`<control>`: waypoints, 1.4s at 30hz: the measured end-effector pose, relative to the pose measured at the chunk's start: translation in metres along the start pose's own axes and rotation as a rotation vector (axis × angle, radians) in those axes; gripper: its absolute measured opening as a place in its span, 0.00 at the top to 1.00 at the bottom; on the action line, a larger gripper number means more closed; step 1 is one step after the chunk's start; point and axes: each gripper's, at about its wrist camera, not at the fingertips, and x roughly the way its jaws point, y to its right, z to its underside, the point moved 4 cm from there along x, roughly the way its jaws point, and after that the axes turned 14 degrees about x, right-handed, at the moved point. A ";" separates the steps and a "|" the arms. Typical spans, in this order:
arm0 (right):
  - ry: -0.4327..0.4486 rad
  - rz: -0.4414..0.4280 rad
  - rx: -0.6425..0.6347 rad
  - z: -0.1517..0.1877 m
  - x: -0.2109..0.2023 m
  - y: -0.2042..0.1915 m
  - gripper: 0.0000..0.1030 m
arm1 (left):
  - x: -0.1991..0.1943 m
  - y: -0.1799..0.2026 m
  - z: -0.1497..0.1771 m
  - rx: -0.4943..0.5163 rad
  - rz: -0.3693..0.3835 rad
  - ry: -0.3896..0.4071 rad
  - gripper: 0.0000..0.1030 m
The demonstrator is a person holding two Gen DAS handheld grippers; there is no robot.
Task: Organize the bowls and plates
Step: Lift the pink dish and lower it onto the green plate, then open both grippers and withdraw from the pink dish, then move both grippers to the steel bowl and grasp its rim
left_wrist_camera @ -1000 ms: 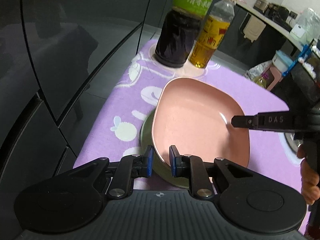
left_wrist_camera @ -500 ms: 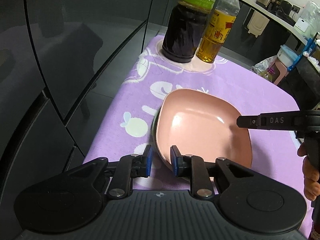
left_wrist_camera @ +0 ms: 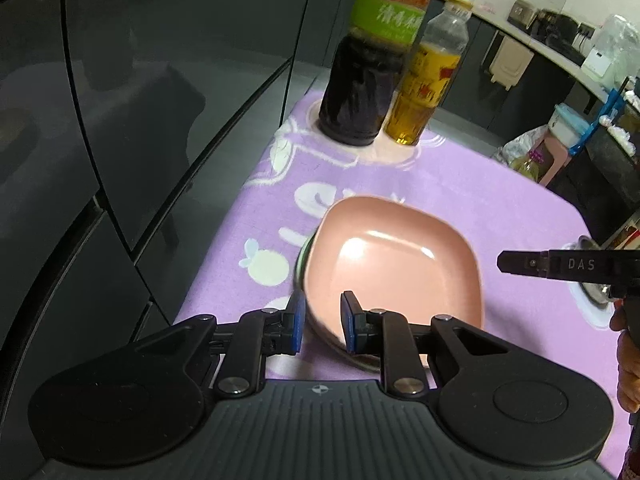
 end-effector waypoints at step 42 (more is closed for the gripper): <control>0.360 0.161 0.410 0.015 -0.144 0.206 1.00 | 0.001 0.253 -0.049 0.269 0.235 0.048 0.80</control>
